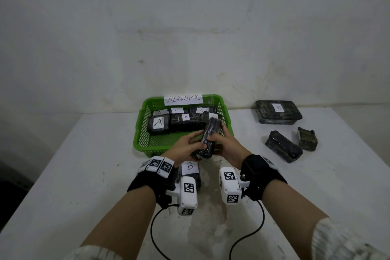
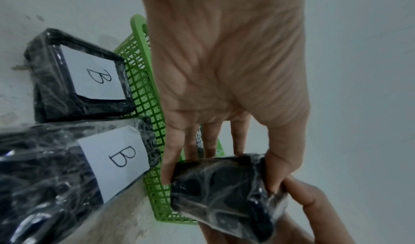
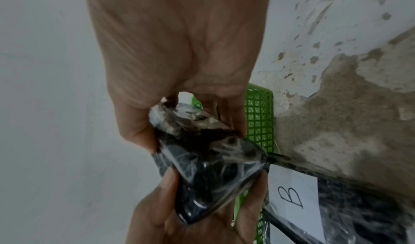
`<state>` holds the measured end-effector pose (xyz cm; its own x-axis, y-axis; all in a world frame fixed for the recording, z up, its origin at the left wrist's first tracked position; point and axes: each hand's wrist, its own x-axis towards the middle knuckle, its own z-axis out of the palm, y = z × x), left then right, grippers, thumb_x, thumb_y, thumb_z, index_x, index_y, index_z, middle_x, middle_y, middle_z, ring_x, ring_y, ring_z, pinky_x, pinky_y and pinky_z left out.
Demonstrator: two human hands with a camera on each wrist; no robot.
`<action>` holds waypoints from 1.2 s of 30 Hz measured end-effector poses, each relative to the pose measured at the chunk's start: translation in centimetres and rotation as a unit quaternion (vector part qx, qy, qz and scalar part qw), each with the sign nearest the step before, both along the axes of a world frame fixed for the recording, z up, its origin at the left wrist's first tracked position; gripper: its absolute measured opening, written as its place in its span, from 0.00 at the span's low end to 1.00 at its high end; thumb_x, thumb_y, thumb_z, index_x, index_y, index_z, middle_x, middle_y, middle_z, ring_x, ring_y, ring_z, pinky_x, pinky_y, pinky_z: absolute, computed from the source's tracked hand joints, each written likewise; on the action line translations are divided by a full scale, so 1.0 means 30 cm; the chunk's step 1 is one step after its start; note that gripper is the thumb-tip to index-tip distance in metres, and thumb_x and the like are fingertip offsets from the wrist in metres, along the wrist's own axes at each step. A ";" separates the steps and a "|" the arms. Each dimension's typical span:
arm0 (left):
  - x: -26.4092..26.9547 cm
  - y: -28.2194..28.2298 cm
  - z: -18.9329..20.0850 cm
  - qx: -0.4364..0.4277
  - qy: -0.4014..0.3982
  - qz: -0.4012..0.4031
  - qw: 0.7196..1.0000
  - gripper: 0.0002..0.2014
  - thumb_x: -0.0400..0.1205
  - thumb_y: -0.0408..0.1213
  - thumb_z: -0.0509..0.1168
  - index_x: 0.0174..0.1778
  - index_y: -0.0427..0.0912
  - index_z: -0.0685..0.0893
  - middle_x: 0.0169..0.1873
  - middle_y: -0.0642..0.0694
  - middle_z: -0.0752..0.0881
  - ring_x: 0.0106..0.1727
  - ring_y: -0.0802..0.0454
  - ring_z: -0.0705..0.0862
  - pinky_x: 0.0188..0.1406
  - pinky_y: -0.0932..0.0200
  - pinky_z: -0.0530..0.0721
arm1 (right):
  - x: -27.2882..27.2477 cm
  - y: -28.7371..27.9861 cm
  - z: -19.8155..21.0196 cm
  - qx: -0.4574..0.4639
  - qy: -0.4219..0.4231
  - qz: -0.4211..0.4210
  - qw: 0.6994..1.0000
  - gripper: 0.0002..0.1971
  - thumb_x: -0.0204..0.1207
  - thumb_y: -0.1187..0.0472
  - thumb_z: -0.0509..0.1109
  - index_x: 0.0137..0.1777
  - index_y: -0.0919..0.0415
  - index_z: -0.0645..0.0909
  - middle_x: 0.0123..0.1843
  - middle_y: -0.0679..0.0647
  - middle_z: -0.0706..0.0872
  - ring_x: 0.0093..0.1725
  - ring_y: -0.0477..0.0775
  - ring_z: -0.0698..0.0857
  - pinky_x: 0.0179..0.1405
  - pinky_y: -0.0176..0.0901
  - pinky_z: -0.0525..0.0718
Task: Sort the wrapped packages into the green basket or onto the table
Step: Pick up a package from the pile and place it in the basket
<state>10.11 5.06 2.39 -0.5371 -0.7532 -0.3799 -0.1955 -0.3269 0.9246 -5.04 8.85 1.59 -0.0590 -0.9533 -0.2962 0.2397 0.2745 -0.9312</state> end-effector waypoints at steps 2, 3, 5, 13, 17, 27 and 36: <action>0.004 -0.002 -0.005 0.002 0.004 0.002 1.000 0.29 0.80 0.26 0.64 0.77 0.47 0.68 0.68 0.40 0.79 0.60 0.40 0.82 0.52 0.46 0.83 | -0.003 0.001 -0.004 0.003 0.000 0.005 1.000 0.40 0.77 0.73 0.67 0.82 0.44 0.55 0.66 0.64 0.82 0.65 0.69 0.81 0.63 0.61 0.81; 0.004 -0.002 -0.005 0.004 0.006 -0.003 1.000 0.29 0.80 0.26 0.64 0.77 0.47 0.68 0.68 0.40 0.79 0.59 0.41 0.82 0.53 0.47 0.83 | -0.004 0.001 -0.008 0.001 0.006 0.002 1.000 0.40 0.76 0.73 0.67 0.83 0.45 0.55 0.66 0.64 0.83 0.65 0.68 0.82 0.65 0.62 0.81; 0.003 -0.002 -0.001 0.010 0.012 -0.019 1.000 0.30 0.79 0.23 0.63 0.76 0.48 0.67 0.65 0.42 0.80 0.56 0.45 0.82 0.52 0.50 0.82 | -0.006 -0.004 -0.020 0.002 0.014 -0.009 1.000 0.42 0.76 0.72 0.69 0.84 0.47 0.55 0.67 0.63 0.82 0.64 0.66 0.83 0.66 0.63 0.80; -0.003 -0.001 0.011 0.072 0.095 0.053 0.991 0.18 0.85 0.45 0.56 0.71 0.51 0.72 0.68 0.36 0.77 0.65 0.36 0.79 0.60 0.38 0.81 | 0.000 0.002 -0.018 0.015 0.058 0.018 0.998 0.49 0.65 0.34 0.74 0.83 0.36 0.51 0.84 0.54 0.60 0.79 0.60 0.66 0.76 0.66 0.69; 0.000 -0.011 0.021 0.095 0.114 0.045 0.988 0.25 0.82 0.60 0.51 0.74 0.55 0.69 0.67 0.36 0.76 0.62 0.35 0.81 0.49 0.43 0.88 | 0.000 -0.003 -0.020 -0.047 0.065 -0.001 0.997 0.40 0.69 0.39 0.76 0.78 0.28 0.58 0.84 0.47 0.51 0.81 0.57 0.60 0.78 0.63 0.66; -0.007 -0.016 0.031 0.063 0.051 -0.013 0.997 0.24 0.83 0.56 0.54 0.71 0.48 0.68 0.62 0.29 0.80 0.55 0.32 0.84 0.63 0.36 0.80 | 0.007 0.013 0.007 0.000 -0.018 0.015 1.000 0.19 0.79 0.53 0.68 0.70 0.50 0.74 0.66 0.56 0.83 0.63 0.59 0.84 0.55 0.58 0.85; -0.019 -0.013 0.049 0.047 0.065 0.019 0.997 0.20 0.85 0.46 0.57 0.70 0.42 0.67 0.61 0.33 0.79 0.50 0.32 0.86 0.44 0.44 0.87 | 0.005 0.023 0.003 -0.004 -0.008 0.044 0.999 0.26 0.72 0.51 0.73 0.71 0.45 0.75 0.68 0.54 0.82 0.67 0.56 0.81 0.55 0.55 0.86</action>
<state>9.55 4.66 3.85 -0.5580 -0.7386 -0.3784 -0.0611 -0.4181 0.9063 -4.89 9.53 1.69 0.0293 -0.9567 -0.2896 0.2298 0.2884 -0.9295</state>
